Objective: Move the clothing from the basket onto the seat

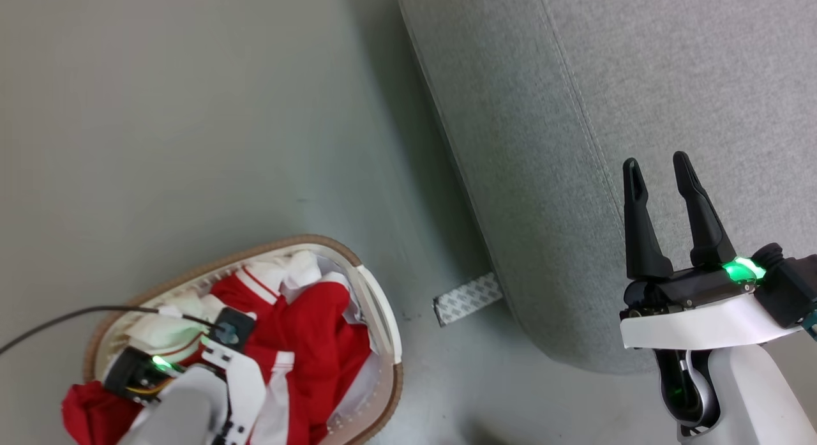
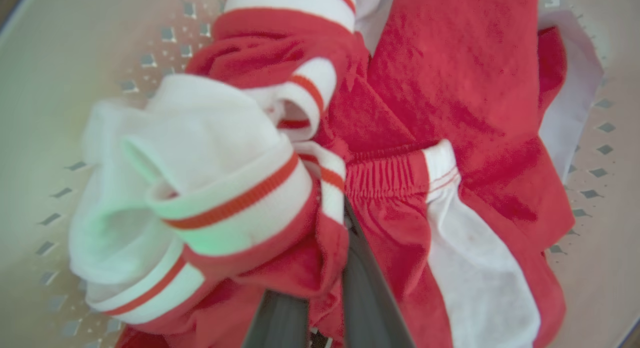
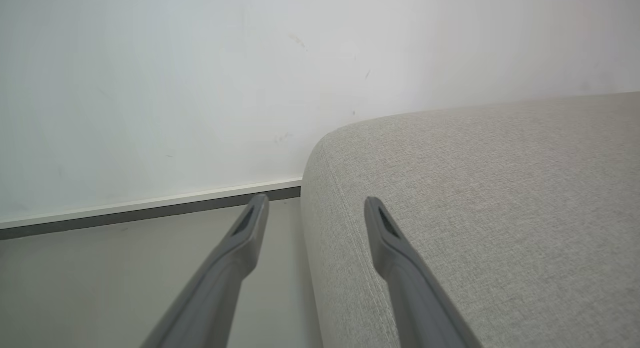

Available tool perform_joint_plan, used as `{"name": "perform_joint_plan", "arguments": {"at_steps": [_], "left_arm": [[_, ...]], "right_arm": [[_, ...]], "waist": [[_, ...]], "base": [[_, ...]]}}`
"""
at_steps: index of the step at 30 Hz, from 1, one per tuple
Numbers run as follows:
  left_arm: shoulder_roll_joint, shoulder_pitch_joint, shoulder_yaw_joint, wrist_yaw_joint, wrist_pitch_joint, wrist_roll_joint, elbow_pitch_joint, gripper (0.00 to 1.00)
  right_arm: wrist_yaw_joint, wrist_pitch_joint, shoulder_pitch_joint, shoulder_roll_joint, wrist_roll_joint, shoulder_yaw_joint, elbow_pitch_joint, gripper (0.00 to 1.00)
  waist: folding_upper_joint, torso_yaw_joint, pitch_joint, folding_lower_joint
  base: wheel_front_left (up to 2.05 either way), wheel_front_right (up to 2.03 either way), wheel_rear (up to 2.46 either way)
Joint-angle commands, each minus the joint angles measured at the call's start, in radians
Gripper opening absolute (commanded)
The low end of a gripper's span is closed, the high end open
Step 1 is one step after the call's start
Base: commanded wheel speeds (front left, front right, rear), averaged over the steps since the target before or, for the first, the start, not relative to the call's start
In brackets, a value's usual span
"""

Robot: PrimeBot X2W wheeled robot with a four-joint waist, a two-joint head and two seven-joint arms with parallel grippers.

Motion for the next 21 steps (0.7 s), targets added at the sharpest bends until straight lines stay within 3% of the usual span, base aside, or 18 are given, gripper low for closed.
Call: {"name": "perform_joint_plan", "arguments": {"at_steps": [1,12,21], "left_arm": [[-0.008,0.015,-0.002,-0.003,-0.014,-0.011,0.002,0.0],[-0.113,0.085,-0.026,-0.002,-0.154,-0.115,-0.009,0.0],[-0.141,0.179,-0.109,-0.002,-0.221,-0.272,-0.137,0.0]], "right_arm": [[-0.002,0.0,-0.006,-0.001,-0.012,-0.006,0.004,1.0],[-0.002,0.0,0.051,-0.002,-0.108,-0.041,0.036,1.0],[-0.002,0.0,0.113,-0.002,-0.175,-0.043,0.066,1.0]], "waist": [[0.0,0.015,-0.025,-0.0001],[0.0,0.138,-0.247,-0.0001],[0.0,0.263,-0.433,-0.0001]], "base": [[0.0,0.0,0.0],[0.0,0.0,0.0],[0.0,0.0,0.0]]}}
